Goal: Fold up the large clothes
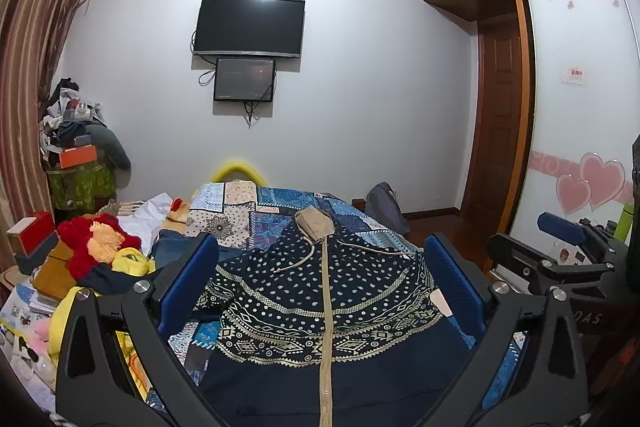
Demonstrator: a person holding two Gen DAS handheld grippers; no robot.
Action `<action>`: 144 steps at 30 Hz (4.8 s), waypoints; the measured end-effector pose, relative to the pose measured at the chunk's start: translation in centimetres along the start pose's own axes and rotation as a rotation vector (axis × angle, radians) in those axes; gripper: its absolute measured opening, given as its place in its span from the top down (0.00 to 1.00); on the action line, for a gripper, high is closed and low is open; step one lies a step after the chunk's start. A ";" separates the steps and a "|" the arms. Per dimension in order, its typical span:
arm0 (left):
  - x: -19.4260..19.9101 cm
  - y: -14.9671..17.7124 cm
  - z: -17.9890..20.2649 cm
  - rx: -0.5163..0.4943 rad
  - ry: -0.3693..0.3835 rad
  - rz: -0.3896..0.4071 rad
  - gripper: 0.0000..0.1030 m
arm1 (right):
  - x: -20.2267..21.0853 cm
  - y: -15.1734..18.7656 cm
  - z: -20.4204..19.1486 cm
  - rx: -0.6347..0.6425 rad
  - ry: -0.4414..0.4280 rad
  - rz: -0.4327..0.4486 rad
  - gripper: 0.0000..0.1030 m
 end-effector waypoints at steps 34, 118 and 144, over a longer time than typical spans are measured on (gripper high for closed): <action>0.4 -0.7 -2.6 0.017 0.026 -0.007 0.00 | -0.3 -0.6 -0.1 -0.020 -0.018 0.009 0.00; -26.1 25.2 -44.6 0.671 -0.325 -0.682 0.36 | -44.1 19.7 -2.7 0.174 -0.152 -0.905 0.00; -37.9 0.2 -18.2 0.080 -0.006 -0.376 0.97 | -36.3 13.9 7.5 -0.039 -0.104 -0.764 0.00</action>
Point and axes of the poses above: each gripper's, at about its wrist camera, not at the fingertips, and x roughly against the way its jaws point, z to its right, y to its underside, the point moved 7 cm from there along -x, roughly the way its jaws point, and after that the axes turned 2 degrees about -z, right-handed, at the moved point
